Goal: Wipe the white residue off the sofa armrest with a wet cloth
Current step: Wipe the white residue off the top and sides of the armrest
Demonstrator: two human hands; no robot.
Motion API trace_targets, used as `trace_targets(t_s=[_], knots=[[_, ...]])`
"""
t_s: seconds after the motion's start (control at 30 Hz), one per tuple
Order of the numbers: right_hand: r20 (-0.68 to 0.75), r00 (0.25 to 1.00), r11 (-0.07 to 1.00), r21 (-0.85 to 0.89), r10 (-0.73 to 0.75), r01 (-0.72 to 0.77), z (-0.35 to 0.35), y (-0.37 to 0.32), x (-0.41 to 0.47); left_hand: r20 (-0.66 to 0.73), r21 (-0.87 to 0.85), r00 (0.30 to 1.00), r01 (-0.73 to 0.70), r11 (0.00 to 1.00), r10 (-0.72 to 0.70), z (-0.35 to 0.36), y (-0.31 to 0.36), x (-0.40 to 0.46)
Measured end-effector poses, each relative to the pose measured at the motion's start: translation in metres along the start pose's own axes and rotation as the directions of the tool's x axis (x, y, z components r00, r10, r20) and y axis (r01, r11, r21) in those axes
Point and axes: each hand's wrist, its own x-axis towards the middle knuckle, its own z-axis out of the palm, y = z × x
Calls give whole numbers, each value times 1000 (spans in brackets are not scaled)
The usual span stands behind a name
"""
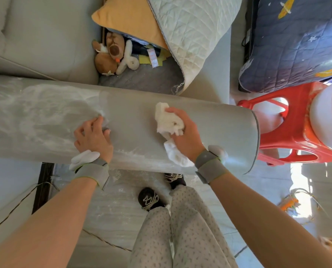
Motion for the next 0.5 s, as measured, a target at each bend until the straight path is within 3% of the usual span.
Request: trace_targets(t_s=[0.07,0.13,0.23,0.37,0.5], knots=[[-155,984,976,211,92,-58,-12,-4,-8,11,14,1000,-7,1000,7,-2,0,0],[-323,918,916,390,229,-91,-27,-9,-11,14,26,1000,-11,1000,10,-3,0,0],[-479,819,849,527,316,-19,-46,-15,1,10,35,1000,-11,999,10,-3,0,-1],[-477,796,771,636,372,21,-36,-35,44,11,41,1000,-19,999,18,-3,1,-2],[-327,892,845,525,312,-104,21,-51,68,33,50,999,-27,998,25,-6,-1,0]])
